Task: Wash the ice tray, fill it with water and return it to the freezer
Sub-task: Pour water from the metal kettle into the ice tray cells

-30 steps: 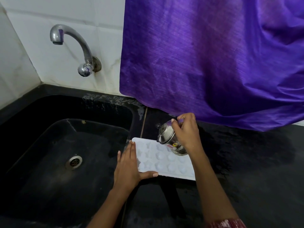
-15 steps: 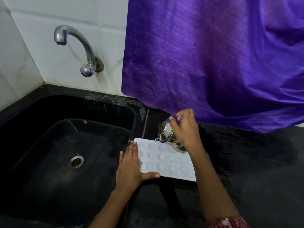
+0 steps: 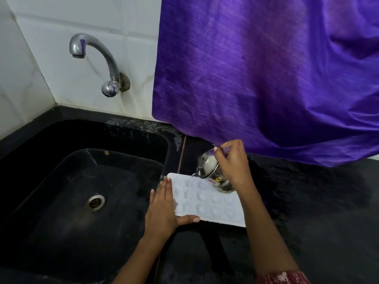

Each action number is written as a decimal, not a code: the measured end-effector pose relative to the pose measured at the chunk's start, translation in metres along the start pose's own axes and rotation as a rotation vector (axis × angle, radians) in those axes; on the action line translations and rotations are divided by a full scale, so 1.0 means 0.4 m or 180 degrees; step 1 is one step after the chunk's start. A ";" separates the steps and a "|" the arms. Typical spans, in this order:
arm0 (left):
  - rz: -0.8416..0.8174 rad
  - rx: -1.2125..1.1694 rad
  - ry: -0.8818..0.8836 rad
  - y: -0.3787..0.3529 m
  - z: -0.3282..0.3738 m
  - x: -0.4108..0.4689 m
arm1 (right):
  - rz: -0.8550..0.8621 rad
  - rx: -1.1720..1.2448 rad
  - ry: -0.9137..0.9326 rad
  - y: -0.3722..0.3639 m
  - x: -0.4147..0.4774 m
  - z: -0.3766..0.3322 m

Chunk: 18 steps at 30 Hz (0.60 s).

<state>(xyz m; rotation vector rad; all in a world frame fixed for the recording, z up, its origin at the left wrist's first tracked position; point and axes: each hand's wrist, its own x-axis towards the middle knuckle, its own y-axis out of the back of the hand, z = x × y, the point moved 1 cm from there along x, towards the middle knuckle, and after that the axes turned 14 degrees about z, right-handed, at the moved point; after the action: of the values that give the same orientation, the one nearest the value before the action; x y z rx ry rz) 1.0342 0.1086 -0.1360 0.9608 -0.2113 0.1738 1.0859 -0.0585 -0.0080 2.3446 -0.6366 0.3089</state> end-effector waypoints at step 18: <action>0.0073 0.0397 0.0105 0.004 0.003 -0.008 | -0.0114 0.0109 0.0106 -0.044 -0.010 -0.028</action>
<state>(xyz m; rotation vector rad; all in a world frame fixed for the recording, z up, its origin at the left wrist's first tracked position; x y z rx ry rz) 1.0307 0.1082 -0.1349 1.0788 -0.1827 0.2258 1.0914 -0.0380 -0.0110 2.3759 -0.5771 0.3444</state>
